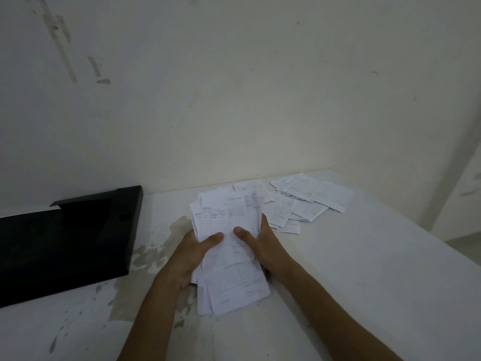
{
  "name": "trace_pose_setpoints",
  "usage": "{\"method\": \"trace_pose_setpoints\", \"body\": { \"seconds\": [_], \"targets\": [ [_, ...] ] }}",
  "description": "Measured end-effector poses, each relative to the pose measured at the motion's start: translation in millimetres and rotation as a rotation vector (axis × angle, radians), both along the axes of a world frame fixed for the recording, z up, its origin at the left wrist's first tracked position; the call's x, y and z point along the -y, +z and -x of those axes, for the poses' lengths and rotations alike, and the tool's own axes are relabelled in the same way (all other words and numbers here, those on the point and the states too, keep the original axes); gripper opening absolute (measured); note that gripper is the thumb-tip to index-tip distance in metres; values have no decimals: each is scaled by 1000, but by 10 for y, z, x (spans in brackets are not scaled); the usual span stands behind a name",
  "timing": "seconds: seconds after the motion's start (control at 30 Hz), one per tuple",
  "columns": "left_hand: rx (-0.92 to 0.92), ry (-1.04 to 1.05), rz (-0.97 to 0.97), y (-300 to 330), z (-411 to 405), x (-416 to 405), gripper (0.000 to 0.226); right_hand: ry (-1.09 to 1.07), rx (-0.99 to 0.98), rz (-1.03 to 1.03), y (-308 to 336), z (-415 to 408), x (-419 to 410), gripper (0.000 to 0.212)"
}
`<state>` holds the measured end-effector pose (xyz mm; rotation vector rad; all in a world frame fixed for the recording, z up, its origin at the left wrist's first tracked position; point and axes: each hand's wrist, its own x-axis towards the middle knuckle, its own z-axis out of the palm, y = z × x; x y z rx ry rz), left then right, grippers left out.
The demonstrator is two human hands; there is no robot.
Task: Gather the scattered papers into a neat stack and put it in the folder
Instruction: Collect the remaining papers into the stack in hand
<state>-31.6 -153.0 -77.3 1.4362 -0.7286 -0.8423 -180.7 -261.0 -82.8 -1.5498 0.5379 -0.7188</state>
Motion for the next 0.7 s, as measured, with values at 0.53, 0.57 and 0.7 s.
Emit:
{"method": "trace_pose_setpoints", "body": {
  "seconds": [0.53, 0.57, 0.7],
  "targets": [
    [407, 552, -48, -156, -473, -27, 38, -399, -866, 469, 170, -721, 1407, 79],
    [408, 558, -55, -152, -472, -24, 38, -407, -919, 488, 152, -777, 1419, 83],
    [389, 575, -62, -128, -470, -25, 38, -385, -1023, 642, 87, -882, 1495, 79]
  ]
}}
